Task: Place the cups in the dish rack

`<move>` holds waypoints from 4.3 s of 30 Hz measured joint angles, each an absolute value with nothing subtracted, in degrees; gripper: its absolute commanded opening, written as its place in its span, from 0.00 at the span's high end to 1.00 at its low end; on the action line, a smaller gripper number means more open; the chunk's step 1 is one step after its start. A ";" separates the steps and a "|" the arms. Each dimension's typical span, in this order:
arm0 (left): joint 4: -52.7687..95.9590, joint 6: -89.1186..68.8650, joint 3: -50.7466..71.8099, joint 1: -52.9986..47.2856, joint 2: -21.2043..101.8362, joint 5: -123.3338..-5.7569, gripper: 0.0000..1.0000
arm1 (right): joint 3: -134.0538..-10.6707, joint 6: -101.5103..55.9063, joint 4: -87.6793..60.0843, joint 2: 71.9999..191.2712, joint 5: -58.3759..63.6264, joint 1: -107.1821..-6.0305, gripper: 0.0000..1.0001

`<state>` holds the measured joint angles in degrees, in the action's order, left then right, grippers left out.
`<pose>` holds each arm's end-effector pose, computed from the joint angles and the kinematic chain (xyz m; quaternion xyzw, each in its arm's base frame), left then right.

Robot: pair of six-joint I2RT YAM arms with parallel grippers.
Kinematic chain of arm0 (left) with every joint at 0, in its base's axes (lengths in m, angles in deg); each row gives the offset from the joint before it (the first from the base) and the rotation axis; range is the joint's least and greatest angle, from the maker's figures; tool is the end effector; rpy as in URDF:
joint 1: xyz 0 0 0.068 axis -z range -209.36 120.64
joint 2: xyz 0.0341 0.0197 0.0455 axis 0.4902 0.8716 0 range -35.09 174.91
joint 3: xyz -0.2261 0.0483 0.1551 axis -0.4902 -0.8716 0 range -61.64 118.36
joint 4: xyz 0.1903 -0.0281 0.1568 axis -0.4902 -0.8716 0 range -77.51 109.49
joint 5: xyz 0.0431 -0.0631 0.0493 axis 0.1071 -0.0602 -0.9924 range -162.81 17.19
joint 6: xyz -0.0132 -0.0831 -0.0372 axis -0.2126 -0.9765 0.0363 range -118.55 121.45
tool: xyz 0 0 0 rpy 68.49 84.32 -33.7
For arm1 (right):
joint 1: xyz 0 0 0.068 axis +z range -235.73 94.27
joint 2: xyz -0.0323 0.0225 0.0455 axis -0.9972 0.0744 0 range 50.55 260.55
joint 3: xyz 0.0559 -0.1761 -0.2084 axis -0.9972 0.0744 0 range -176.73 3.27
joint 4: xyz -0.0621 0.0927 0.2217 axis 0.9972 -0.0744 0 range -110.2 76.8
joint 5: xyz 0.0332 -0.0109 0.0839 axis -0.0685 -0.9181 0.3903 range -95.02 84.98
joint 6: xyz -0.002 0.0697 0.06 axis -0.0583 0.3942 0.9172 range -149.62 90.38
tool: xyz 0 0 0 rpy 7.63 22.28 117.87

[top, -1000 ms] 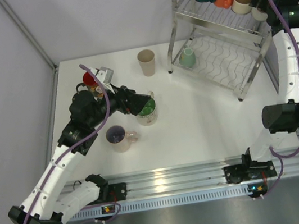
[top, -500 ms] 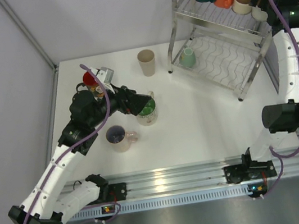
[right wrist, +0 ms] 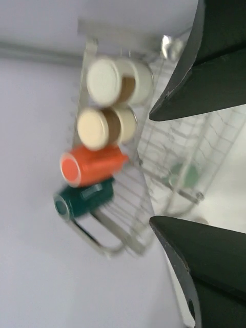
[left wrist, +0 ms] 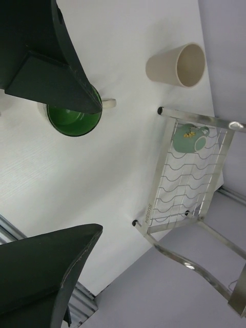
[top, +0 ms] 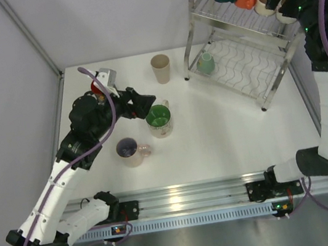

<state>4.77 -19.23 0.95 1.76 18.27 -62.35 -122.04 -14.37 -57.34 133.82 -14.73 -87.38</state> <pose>0.1908 -0.1325 0.4113 0.1280 0.7285 -0.3532 0.5729 0.2744 -0.0219 0.5750 0.1635 0.7009 0.0213 0.6939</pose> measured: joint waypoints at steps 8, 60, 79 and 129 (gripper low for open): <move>-0.52 -16.57 1.54 1.76 17.84 -68.10 0.14 | -99.10 -13.02 -49.04 120.49 -8.22 -66.27 0.30; -12.12 -6.08 9.95 10.26 53.07 -70.28 0.38 | -39.14 -8.93 -25.34 99.07 -8.37 -48.63 0.41; -13.04 -12.33 34.13 4.86 62.73 -81.19 0.35 | -37.09 -8.08 -25.10 97.12 -7.34 -51.12 0.40; -5.85 -22.69 57.10 -10.11 96.85 -63.68 1.00 | -35.69 -9.02 -23.88 98.37 -8.00 -51.25 0.39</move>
